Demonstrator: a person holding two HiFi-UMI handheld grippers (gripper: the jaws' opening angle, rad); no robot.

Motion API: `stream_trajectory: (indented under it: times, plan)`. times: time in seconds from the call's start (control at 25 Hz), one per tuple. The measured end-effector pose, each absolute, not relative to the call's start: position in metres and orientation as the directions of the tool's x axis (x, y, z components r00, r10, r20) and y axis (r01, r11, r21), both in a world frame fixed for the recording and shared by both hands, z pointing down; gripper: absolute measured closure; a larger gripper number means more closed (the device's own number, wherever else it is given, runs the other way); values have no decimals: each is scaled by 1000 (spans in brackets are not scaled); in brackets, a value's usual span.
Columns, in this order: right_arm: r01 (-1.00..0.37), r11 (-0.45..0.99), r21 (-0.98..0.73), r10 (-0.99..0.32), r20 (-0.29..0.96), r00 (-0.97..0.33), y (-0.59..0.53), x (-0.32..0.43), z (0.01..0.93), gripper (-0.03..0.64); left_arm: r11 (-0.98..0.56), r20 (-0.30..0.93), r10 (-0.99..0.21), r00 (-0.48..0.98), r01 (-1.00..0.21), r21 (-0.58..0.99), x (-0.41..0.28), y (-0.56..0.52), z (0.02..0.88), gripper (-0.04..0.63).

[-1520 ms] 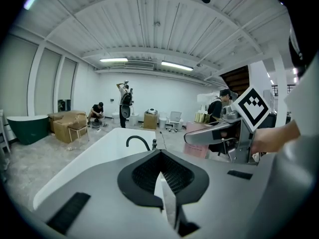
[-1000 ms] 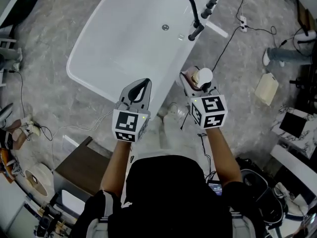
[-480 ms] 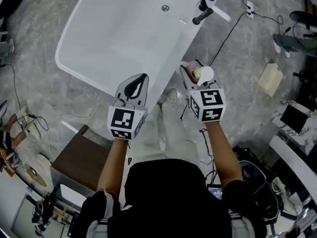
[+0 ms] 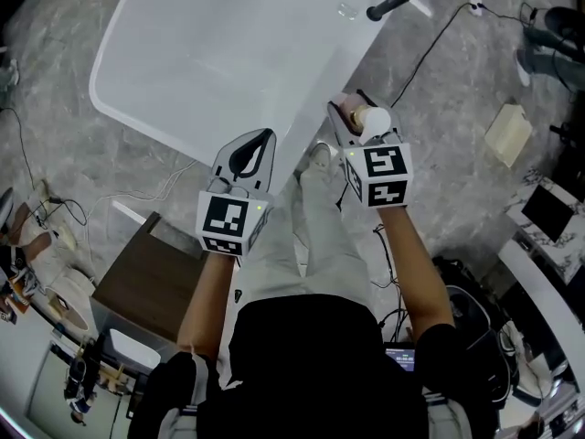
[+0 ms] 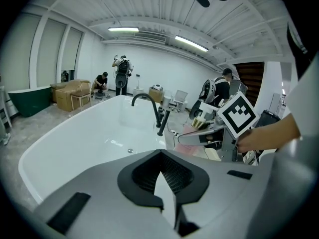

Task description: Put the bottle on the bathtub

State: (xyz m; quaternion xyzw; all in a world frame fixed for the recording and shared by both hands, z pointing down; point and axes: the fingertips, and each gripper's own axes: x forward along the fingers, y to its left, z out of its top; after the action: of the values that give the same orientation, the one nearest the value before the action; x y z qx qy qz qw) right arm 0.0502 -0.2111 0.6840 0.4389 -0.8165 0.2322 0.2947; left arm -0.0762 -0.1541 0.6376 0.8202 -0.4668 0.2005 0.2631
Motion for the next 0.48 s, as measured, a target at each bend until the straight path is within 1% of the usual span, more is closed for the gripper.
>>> stream_trajectory:
  times: [0.48]
  plan:
    - [-829,551,-93,-557,699,-449,-220,31,719,385,-389,598,-654,463,-884,259,-85,-150,663,583]
